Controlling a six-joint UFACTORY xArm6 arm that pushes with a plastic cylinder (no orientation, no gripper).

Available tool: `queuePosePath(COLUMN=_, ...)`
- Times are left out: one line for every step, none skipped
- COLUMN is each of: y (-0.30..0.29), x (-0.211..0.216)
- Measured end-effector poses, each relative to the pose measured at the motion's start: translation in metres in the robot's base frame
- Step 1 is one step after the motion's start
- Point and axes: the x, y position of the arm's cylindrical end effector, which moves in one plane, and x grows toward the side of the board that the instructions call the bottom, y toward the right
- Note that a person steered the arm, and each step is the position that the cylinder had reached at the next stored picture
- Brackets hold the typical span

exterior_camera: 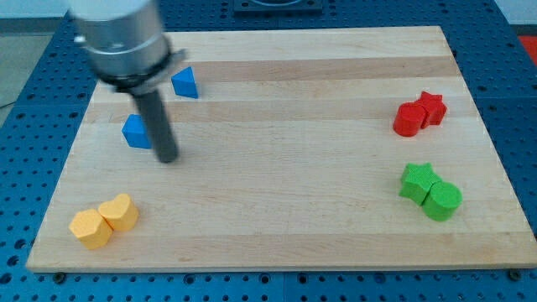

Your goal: Slide blue triangle to the top center

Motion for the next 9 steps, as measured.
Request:
queuePosePath(y=-0.068, x=0.0)
queuePosePath(y=-0.072, x=-0.029)
queuePosePath(y=-0.005, x=-0.07)
queuePosePath(y=0.04, x=-0.104)
queuePosePath(y=0.016, x=-0.11)
queuePosePath(y=-0.011, x=-0.111)
queuePosePath(y=0.022, x=-0.148)
queuePosePath(y=0.101, x=-0.186)
queuePosePath(y=0.149, x=-0.206)
